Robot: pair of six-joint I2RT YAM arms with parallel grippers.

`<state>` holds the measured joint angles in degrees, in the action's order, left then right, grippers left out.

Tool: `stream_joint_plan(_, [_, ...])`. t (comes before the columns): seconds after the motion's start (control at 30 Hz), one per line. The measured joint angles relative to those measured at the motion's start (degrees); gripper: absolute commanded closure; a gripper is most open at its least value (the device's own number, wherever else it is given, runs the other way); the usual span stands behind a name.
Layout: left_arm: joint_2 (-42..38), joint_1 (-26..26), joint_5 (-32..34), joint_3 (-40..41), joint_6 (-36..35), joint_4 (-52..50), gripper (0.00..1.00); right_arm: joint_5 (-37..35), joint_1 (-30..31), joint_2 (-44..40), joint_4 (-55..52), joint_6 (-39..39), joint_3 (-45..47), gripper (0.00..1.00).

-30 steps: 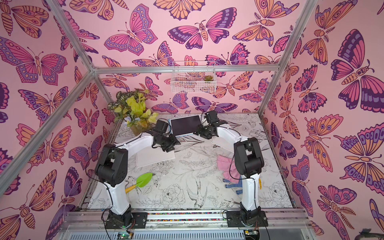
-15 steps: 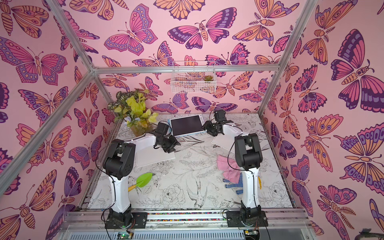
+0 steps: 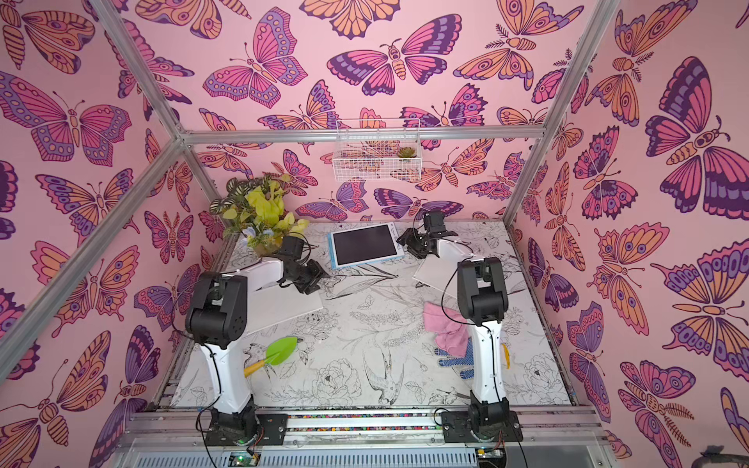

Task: Wipe the drawing tablet
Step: Move the drawing tablet to the center of the board.

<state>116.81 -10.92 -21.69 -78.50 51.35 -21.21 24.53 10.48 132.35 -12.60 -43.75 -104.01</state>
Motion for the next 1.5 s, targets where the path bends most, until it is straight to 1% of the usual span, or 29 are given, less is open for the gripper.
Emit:
stream_joint_plan(0.17, [0.63, -0.98, 2.43, -3.58, -1.38, -3.63, 0.4, 0.0, -0.39, 1.97, 1.31, -1.36, -1.38, 0.39])
stream_joint_plan(0.3, [1.66, -2.95, 4.42, -9.86, -2.97, -4.31, 0.38, 0.2, -0.94, 4.44, 3.32, -3.1, -2.32, 0.39])
stream_joint_plan(0.43, [3.08, -4.39, 7.06, -15.65, -4.55, -3.96, 0.36, 0.5, -1.38, 7.65, 3.91, -4.68, -5.35, 0.39])
stream_joint_plan(0.53, [5.31, -4.46, 9.57, -18.71, -5.97, -3.89, 0.33, 1.01, -1.51, 9.62, 4.28, -5.92, -7.98, 0.39])
stream_joint_plan(0.67, [9.57, -4.2, 12.57, -21.42, -8.13, -3.72, 0.31, 2.1, -1.49, 11.26, 4.9, -7.82, -10.69, 0.39])
stream_joint_plan(0.83, [15.08, -3.8, 13.66, -24.63, -9.92, -3.74, 0.28, 3.69, -1.36, 12.74, 5.9, -10.1, -11.5, 0.39])
stream_joint_plan(0.97, [16.81, -3.65, 12.35, -27.82, -10.19, -2.97, 0.28, 5.05, -1.09, 12.98, 6.21, -10.8, -11.61, 0.39])
stream_joint_plan(1.13, [18.23, -3.72, 8.7, -28.65, -9.88, -1.46, 0.3, 5.86, -0.37, 12.98, 6.21, -10.86, -11.37, 0.39])
stream_joint_plan(1.3, [18.18, -3.69, 7.96, -28.35, -9.77, -1.22, 0.32, 6.29, -0.44, 12.57, 7.34, -9.97, -10.16, 0.4])
stream_joint_plan(1.4, [17.2, -3.78, 7.76, -26.32, -9.81, 0.2, 0.32, 6.54, -0.52, 11.58, 7.13, -8.48, -8.72, 0.41])
stream_joint_plan(1.5, [15.04, -4.13, 7.45, -22.56, -9.81, 1.68, 0.32, 6.86, -0.61, 9.25, 6.58, -6.67, -5.11, 0.41])
